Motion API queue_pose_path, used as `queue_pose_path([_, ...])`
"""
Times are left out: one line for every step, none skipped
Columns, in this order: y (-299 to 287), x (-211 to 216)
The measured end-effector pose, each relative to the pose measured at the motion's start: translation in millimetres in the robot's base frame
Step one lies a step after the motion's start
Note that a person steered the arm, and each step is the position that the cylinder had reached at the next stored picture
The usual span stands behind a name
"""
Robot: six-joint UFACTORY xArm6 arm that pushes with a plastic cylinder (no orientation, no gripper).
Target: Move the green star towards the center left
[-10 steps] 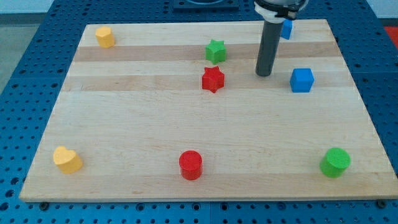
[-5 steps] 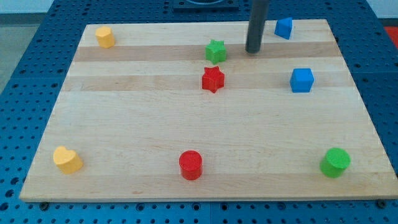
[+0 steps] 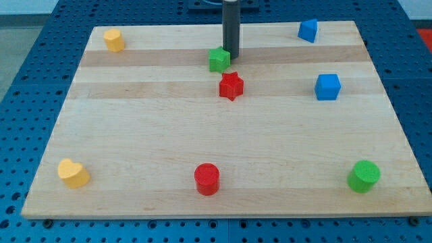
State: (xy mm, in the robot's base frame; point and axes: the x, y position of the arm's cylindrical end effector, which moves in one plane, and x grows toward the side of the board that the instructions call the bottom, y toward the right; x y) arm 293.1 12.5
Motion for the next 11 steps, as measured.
queue_pose_path([-6,1])
queue_pose_path([-24,5])
queue_pose_path([-44,8])
queue_pose_path([-45,8])
queue_pose_path([-15,8])
queue_pose_path([-4,12])
queue_pose_path([-9,38])
queue_pose_path([-19,43])
queue_pose_path([-37,43])
queue_pose_path([-59,43])
queue_pose_path([-69,43])
